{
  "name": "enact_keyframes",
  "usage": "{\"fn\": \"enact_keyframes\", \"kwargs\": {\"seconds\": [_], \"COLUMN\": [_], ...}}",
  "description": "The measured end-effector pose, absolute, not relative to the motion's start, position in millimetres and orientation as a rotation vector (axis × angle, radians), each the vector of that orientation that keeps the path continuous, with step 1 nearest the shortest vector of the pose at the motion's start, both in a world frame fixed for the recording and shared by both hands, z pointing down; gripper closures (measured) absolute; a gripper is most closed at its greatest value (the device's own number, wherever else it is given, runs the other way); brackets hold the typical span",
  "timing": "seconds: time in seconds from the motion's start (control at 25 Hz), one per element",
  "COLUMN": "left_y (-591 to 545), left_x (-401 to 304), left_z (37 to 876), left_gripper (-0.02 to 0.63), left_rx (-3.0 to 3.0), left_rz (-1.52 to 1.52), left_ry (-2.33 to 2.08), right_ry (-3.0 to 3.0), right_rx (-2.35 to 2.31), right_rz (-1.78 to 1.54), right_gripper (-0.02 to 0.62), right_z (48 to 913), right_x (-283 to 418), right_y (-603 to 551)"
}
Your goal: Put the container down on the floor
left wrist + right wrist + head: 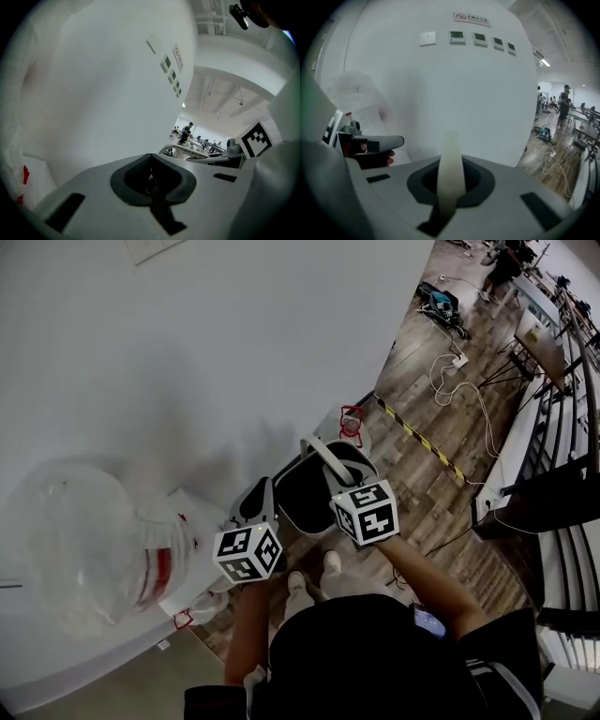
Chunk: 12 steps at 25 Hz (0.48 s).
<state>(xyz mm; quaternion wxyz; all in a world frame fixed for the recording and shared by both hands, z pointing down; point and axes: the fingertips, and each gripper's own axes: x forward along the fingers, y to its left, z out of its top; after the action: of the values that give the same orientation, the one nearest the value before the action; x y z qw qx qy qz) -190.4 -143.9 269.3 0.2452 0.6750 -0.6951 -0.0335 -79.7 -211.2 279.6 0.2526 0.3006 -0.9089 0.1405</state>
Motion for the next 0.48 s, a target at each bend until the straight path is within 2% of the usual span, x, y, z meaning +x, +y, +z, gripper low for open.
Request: {"fn": "enact_keyframes", "kwargs": {"seconds": [0.48], "left_y": [-138.7], "left_x": [-198.6], "left_z": [346.6], "left_gripper": [0.589], "left_rx": [1.647], "left_rz": [-0.062], "left_ry": [-1.884], "right_ry": [-2.327], "right_rx": [0.665], "right_rz": [0.393], "right_gripper": [0.565], "right_z": [362.9], "right_x": [-96.8], "right_y": [-220.6]}}
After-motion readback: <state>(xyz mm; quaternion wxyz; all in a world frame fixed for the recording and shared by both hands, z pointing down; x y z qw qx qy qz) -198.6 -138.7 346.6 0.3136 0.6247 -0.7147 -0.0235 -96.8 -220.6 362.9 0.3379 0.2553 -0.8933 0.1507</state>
